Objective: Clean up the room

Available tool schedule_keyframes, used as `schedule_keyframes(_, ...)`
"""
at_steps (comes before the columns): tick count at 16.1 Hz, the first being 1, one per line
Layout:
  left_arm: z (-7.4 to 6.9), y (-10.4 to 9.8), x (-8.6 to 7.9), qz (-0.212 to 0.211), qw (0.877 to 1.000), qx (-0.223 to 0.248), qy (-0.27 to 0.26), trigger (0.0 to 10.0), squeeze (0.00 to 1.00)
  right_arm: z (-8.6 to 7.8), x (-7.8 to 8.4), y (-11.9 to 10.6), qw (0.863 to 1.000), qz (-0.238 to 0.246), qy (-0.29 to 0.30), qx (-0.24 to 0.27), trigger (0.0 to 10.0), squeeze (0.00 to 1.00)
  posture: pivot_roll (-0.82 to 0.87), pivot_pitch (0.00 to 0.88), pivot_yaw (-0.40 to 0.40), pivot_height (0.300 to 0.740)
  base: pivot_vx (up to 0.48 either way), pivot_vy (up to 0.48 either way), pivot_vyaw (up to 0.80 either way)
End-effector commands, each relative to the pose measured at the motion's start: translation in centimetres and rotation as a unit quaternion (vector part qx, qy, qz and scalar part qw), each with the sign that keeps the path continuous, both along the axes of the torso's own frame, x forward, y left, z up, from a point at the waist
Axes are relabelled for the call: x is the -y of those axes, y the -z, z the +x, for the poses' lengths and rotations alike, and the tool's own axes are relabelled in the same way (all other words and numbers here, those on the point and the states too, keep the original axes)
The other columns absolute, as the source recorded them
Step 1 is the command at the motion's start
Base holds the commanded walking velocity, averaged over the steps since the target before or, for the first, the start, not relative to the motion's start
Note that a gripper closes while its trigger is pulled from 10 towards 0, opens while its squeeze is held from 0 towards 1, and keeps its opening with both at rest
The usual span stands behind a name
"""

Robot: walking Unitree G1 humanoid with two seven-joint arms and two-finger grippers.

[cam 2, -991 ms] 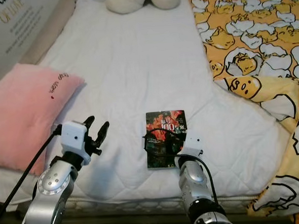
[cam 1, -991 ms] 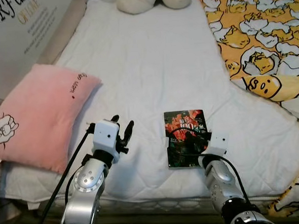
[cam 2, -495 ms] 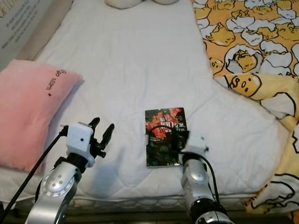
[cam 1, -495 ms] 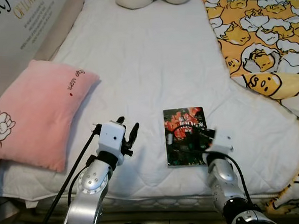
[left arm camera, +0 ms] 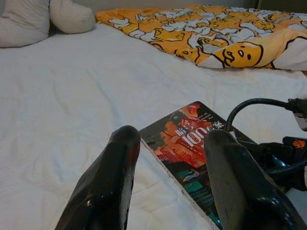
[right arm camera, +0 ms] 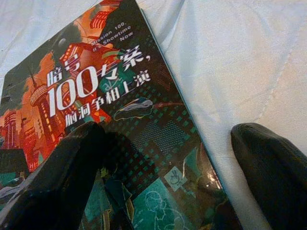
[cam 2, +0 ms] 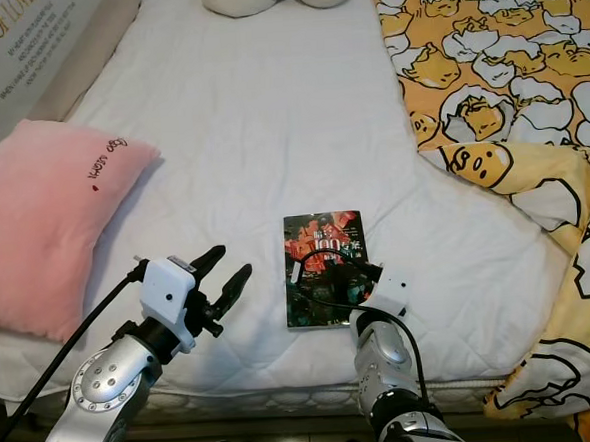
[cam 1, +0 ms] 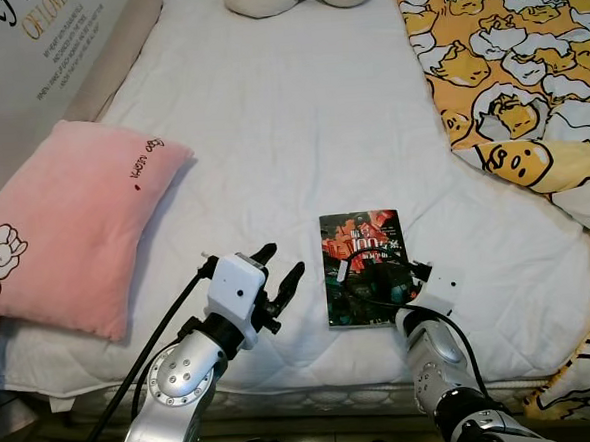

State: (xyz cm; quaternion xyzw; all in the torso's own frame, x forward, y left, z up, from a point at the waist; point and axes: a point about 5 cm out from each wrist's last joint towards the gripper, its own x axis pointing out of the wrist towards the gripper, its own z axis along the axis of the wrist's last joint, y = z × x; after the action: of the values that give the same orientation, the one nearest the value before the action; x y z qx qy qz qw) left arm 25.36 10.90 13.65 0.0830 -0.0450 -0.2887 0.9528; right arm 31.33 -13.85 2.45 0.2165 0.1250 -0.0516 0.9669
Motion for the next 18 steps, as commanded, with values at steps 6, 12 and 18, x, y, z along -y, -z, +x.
schedule_keyframes(6, 0.0, 0.7, 0.8, -0.004, 1.0, -0.013, -0.008, 10.0, 0.0, -1.2, -3.1, 1.5, 0.988, -0.03, -0.145, -0.033, 10.0, 0.0, 0.3, 0.161, -0.018, 0.715, 0.0, 0.0, 0.0)
schedule_keyframes(12, 0.4, 1.1, 1.3, -0.004, 1.0, -0.018, -0.012, 10.0, 0.0, -1.4, -2.6, 2.5, 0.988, 0.029, -0.117, -0.1, 0.0, 0.0, 0.29, 0.187, -0.026, 0.715, 0.0, 0.0, 0.0)
schedule_keyframes(18, 0.9, 1.4, 1.5, 0.003, 1.0, -0.019, -0.015, 10.0, 0.0, 0.2, -3.1, 0.8, 0.988, 0.062, -0.12, -0.075, 0.0, 0.0, 0.27, 0.197, -0.026, 0.715, 0.0, 0.0, 0.0)
